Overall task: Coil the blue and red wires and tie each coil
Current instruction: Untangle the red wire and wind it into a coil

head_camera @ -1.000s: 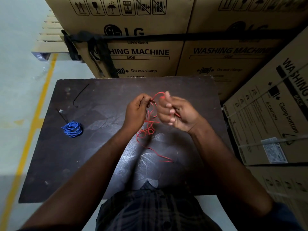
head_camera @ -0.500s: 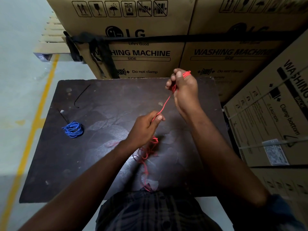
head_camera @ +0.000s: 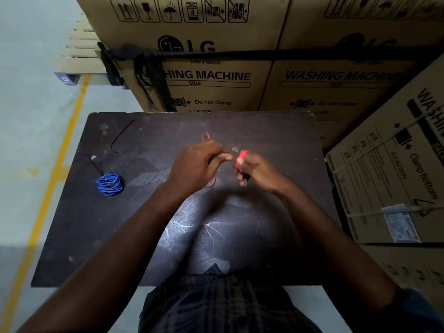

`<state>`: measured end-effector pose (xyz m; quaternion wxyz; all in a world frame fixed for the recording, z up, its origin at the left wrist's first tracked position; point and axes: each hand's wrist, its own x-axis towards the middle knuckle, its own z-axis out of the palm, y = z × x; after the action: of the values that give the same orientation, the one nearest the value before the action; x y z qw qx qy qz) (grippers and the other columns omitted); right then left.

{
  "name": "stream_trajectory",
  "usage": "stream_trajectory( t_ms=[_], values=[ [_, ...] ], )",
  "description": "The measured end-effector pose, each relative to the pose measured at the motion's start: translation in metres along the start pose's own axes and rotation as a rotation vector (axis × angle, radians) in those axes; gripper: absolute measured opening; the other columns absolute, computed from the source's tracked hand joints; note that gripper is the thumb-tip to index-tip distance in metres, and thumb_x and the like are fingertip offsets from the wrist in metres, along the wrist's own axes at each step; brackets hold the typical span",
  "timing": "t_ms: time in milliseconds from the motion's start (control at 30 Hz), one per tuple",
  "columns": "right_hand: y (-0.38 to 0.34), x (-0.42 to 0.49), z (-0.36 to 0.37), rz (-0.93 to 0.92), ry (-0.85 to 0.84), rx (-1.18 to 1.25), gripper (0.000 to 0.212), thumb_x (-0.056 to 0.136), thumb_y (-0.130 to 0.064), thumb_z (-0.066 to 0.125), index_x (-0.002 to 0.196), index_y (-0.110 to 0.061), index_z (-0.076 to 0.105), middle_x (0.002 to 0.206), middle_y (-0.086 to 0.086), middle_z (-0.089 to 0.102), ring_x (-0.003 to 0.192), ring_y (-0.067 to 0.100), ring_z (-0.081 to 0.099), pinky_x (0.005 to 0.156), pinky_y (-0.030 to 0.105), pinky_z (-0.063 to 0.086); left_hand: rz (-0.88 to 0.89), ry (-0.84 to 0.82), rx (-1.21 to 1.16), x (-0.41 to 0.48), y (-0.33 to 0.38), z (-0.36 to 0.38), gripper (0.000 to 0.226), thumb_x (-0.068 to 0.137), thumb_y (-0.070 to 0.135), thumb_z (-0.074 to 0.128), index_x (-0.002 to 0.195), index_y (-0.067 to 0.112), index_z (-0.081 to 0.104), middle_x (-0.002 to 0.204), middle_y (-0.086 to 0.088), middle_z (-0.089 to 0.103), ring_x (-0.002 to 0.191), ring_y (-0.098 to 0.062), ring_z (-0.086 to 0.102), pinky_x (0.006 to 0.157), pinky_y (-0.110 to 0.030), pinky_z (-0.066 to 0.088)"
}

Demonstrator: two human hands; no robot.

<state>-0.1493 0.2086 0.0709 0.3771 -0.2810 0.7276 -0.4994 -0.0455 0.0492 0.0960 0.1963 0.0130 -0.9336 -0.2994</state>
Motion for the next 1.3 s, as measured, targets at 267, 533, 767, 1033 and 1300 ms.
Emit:
stream_trajectory(
  t_ms=[267, 533, 767, 1033, 1300],
  values=[
    [-0.008, -0.023, -0.005, 0.130, -0.694, 0.806, 0.023, 0.093, -0.021, 0.045, 0.078, -0.005, 0.053, 0.061, 0.007, 0.040, 0.050, 0.017, 0.044, 0.048, 0.026, 0.042, -0.133, 0.026, -0.132, 0.004, -0.006, 0.013, 0.022, 0.095, 0.038, 0.051, 0.086, 0.022, 0.063, 0.081, 0.012, 0.060, 0.069, 0.000, 0.055, 0.068, -0.040, 0.050],
    [-0.029, -0.020, 0.011, -0.033, -0.639, 1.476, 0.022, 0.098, -0.018, 0.037, 0.083, -0.008, 0.050, 0.062, 0.000, 0.048, 0.047, 0.011, 0.037, 0.047, 0.023, 0.032, -0.179, -0.096, -0.154, -0.005, -0.002, 0.040, 0.014, 0.095, 0.026, 0.046, 0.092, 0.019, 0.058, 0.084, -0.001, 0.065, 0.081, -0.027, 0.062, 0.072, -0.035, 0.047],
    [-0.049, 0.005, -0.008, -0.136, 0.218, 1.317, 0.024, 0.100, -0.018, 0.037, 0.086, -0.011, 0.055, 0.062, -0.006, 0.056, 0.051, 0.008, 0.051, 0.051, 0.020, 0.045, -0.142, -0.227, -0.064, -0.024, 0.003, 0.052, 0.037, 0.099, 0.039, 0.037, 0.085, 0.011, 0.057, 0.073, -0.004, 0.062, 0.070, -0.024, 0.058, 0.067, -0.038, 0.044],
    [-0.027, 0.020, 0.001, -0.253, 0.565, 0.464, 0.021, 0.102, -0.006, 0.038, 0.087, -0.012, 0.052, 0.068, 0.000, 0.061, 0.059, 0.011, 0.061, 0.062, 0.024, 0.052, -0.234, -0.129, -0.157, -0.024, 0.011, 0.036, 0.019, 0.098, 0.025, 0.056, 0.085, 0.019, 0.069, 0.053, 0.015, 0.048, 0.055, 0.006, 0.050, 0.057, -0.008, 0.030],
    [-0.010, 0.011, 0.005, -0.409, 0.410, -0.286, 0.016, 0.093, -0.009, 0.048, 0.079, -0.006, 0.057, 0.075, 0.008, 0.060, 0.072, 0.020, 0.057, 0.071, 0.040, 0.047, -0.320, -0.046, -0.368, -0.022, 0.021, 0.022, 0.023, 0.099, 0.025, 0.052, 0.083, 0.019, 0.067, 0.054, 0.009, 0.052, 0.050, -0.004, 0.048, 0.054, -0.018, 0.037]
  ],
)
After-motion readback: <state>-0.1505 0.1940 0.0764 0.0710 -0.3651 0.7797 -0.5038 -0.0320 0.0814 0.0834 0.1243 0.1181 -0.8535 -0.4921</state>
